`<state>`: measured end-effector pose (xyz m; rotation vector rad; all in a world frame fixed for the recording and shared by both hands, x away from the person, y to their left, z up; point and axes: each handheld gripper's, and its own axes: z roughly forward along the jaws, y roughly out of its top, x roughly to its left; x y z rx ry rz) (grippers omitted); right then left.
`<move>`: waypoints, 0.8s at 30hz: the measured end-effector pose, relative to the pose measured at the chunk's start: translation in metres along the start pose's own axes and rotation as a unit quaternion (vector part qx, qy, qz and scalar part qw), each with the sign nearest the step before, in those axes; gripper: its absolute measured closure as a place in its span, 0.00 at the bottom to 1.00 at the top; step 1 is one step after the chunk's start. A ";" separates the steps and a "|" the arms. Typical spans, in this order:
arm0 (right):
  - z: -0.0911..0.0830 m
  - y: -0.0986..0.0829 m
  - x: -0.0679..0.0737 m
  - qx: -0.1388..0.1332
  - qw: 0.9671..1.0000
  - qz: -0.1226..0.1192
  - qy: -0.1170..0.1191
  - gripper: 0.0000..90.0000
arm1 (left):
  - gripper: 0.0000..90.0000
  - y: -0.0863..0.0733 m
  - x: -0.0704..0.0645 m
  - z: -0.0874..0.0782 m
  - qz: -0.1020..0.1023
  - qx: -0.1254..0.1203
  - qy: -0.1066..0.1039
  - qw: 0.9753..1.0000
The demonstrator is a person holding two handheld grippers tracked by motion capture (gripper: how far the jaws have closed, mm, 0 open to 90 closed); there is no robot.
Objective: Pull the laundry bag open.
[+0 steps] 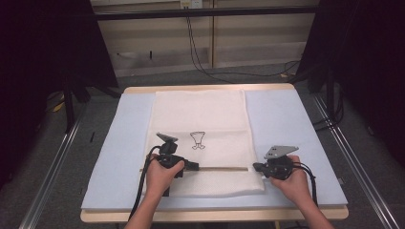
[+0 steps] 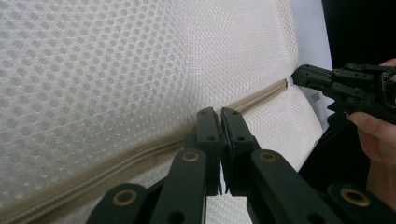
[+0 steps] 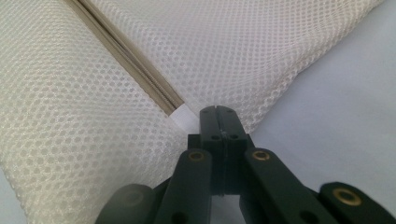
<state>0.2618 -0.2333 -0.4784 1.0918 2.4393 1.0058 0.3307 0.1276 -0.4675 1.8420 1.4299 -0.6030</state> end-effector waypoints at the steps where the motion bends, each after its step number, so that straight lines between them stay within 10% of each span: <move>1: 0.000 0.000 0.000 0.002 1.000 0.003 0.000 1.00 | 0.97 0.000 0.000 -0.001 0.000 0.000 -0.001 1.000; 24: 0.000 0.000 0.000 0.000 1.000 0.002 0.001 1.00 | 0.97 -0.002 0.014 -0.019 -0.006 -0.009 0.008 1.000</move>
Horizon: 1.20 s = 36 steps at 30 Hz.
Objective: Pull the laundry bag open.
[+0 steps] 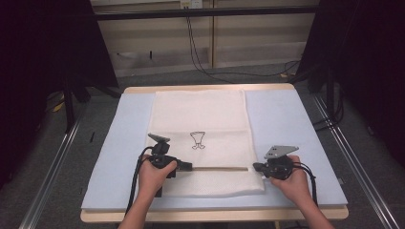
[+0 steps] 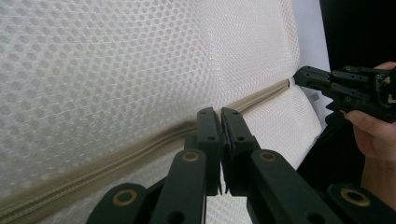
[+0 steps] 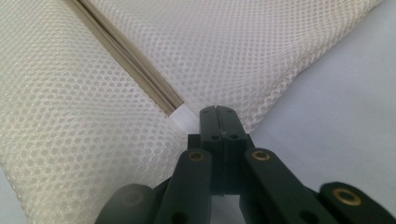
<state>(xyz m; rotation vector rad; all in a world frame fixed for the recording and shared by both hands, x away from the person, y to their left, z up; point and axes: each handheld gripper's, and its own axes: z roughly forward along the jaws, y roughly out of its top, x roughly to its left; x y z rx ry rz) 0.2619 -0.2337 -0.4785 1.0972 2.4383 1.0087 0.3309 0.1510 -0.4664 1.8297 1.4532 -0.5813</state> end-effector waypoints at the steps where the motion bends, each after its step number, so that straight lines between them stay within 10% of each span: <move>1: 0.000 0.000 0.000 0.002 1.000 0.002 0.000 1.00 | 0.97 0.000 0.000 -0.001 -0.006 0.000 -0.001 1.000; 36: 0.000 0.000 0.000 0.001 1.000 0.003 0.000 1.00 | 0.97 -0.002 0.017 -0.027 -0.013 -0.013 0.004 1.000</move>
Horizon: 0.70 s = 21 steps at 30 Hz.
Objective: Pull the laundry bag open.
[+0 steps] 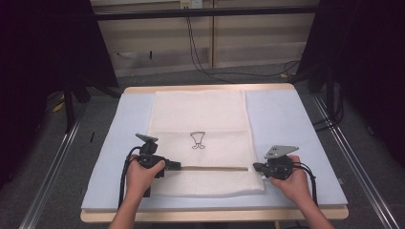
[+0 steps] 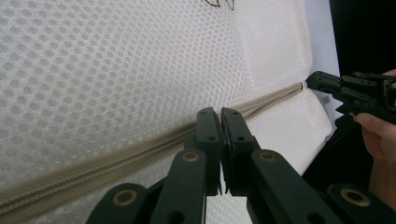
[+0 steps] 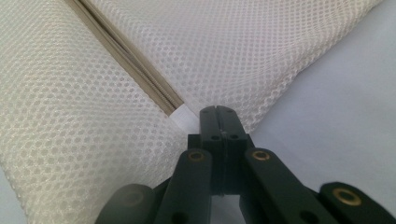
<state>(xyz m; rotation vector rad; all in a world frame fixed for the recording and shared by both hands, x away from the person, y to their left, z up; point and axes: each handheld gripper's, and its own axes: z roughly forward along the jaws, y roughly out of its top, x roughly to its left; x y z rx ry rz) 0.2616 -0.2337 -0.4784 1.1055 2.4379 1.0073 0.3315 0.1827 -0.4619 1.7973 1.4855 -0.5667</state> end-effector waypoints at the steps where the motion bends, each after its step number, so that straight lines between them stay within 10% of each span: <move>1: 0.000 0.000 0.000 0.000 1.000 0.000 0.000 1.00 | 0.97 0.000 0.001 -0.001 -0.001 0.002 -0.004 1.000; 21: 0.000 0.000 0.000 0.000 1.000 -0.001 0.001 1.00 | 0.97 -0.005 0.011 -0.013 -0.003 -0.008 -0.002 1.000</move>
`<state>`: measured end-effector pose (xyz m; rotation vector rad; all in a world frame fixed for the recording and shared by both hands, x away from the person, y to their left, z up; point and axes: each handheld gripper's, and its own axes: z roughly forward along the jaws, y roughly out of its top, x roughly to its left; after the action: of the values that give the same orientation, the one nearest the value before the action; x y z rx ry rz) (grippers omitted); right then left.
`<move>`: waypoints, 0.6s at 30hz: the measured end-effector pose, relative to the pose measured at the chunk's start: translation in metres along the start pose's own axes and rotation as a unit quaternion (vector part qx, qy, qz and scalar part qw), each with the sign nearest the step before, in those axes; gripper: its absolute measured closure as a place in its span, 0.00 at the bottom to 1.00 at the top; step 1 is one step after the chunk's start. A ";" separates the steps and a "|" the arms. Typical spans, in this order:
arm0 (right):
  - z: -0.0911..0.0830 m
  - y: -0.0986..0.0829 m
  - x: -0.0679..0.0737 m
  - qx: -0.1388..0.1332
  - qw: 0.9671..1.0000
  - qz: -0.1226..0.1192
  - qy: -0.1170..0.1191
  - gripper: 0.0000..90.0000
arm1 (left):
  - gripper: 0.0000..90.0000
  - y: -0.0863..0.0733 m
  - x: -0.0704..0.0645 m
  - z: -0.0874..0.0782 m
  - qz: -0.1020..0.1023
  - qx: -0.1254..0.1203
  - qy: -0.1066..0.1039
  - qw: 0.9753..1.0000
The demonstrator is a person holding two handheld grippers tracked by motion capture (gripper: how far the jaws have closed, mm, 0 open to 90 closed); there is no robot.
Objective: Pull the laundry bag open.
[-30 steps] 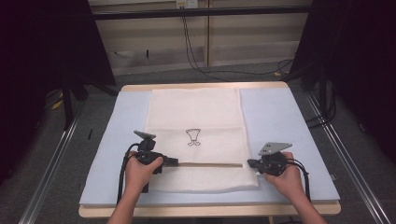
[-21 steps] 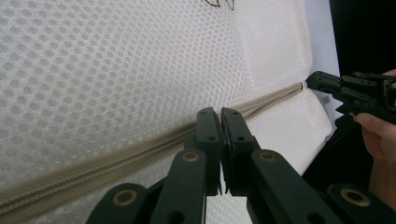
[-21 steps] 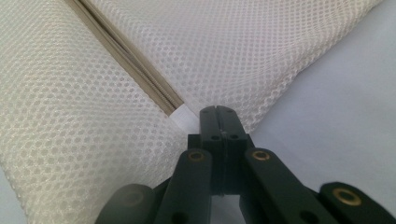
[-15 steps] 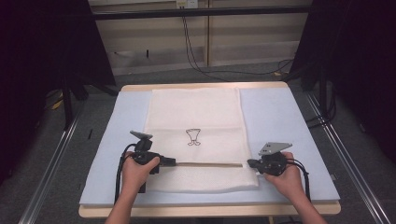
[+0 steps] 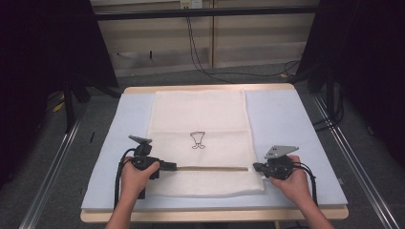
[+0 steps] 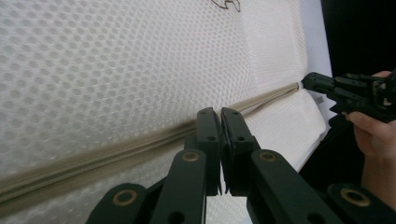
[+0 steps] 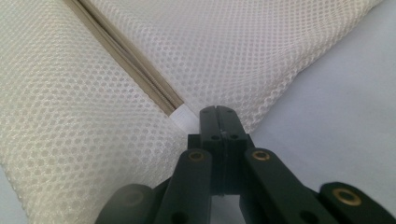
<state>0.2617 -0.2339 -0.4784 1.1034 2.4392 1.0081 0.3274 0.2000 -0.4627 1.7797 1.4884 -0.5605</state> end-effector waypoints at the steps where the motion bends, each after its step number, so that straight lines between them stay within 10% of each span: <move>1: 0.000 0.000 0.000 0.000 1.000 0.001 0.000 1.00 | 0.97 0.000 0.001 -0.001 0.000 -0.003 -0.003 1.000; 18: 0.000 0.000 0.000 0.000 1.000 0.001 -0.001 1.00 | 0.97 0.000 0.007 -0.014 -0.002 -0.012 -0.006 1.000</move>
<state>0.2614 -0.2336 -0.4785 1.1077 2.4360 1.0079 0.3277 0.2151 -0.4593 1.7526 1.4839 -0.5527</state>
